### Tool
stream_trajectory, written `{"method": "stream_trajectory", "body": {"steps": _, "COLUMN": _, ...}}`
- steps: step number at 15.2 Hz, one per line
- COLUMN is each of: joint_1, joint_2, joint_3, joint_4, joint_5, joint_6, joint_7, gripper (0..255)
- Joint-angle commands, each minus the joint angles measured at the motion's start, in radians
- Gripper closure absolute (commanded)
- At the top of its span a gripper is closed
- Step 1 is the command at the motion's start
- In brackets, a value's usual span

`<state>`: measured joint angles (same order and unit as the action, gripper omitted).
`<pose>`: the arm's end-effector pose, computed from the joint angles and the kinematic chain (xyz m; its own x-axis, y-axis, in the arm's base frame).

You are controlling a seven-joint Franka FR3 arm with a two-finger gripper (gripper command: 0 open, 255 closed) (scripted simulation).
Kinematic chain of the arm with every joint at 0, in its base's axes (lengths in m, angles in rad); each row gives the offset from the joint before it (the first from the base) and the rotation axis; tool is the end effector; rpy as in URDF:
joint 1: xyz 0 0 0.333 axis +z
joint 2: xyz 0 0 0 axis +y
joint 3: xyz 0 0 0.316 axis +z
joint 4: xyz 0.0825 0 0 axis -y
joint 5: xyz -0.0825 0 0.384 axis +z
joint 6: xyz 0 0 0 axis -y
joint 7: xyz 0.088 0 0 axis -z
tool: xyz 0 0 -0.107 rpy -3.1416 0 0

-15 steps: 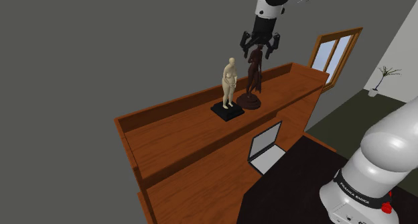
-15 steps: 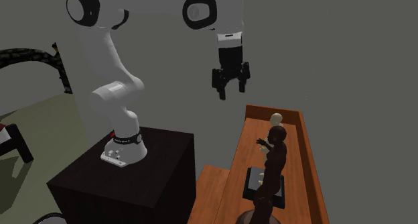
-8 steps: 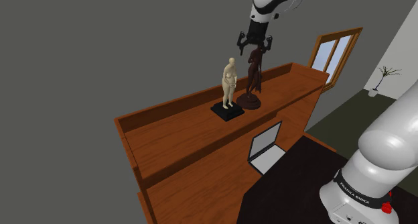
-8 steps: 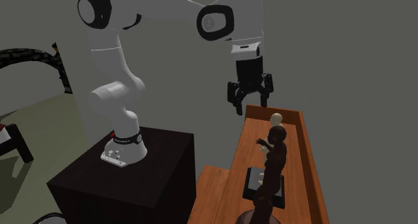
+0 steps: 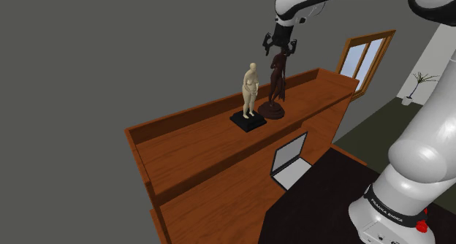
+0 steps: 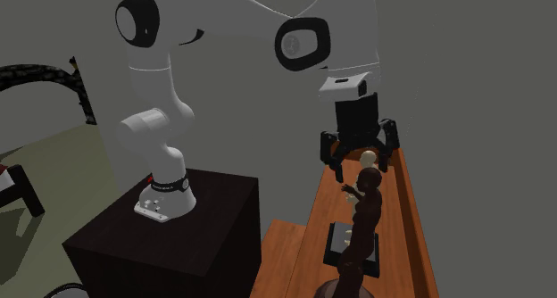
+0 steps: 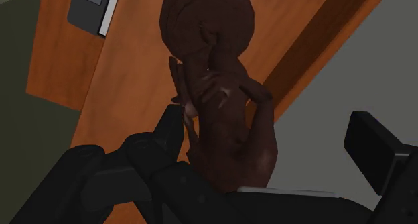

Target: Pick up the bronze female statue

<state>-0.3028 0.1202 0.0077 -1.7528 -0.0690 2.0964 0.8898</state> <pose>0.5926 -0.1839 0.5166 0.3832 -0.9041 0.1892 -0.9027 -0.4100 -0.1304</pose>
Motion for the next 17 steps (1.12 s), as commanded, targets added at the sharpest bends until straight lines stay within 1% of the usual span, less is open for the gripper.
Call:
{"method": "stream_trajectory", "body": {"steps": 1, "joint_1": -0.011, "joint_2": 0.041, "joint_3": -0.014, "joint_4": 0.040, "joint_5": -0.003, "joint_6": 0.014, "joint_7": 0.035, "gripper": 0}}
{"method": "stream_trajectory", "body": {"steps": 8, "joint_1": -0.011, "joint_2": 0.057, "joint_3": -0.015, "joint_4": -0.033, "joint_5": -0.006, "joint_6": 0.103, "joint_7": 0.042, "gripper": 0}}
{"method": "stream_trajectory", "body": {"steps": 10, "joint_1": -0.011, "joint_2": 0.059, "joint_3": -0.015, "joint_4": -0.039, "joint_5": -0.007, "joint_6": 0.111, "joint_7": 0.042, "gripper": 0}}
{"method": "stream_trajectory", "body": {"steps": 11, "joint_1": -0.011, "joint_2": 0.060, "joint_3": -0.015, "joint_4": -0.037, "joint_5": -0.007, "joint_6": 0.111, "joint_7": 0.042, "gripper": 255}}
{"method": "stream_trajectory", "body": {"steps": 17, "joint_1": -0.012, "joint_2": 0.061, "joint_3": -0.016, "joint_4": -0.035, "joint_5": -0.006, "joint_6": 0.109, "joint_7": 0.040, "gripper": 255}}
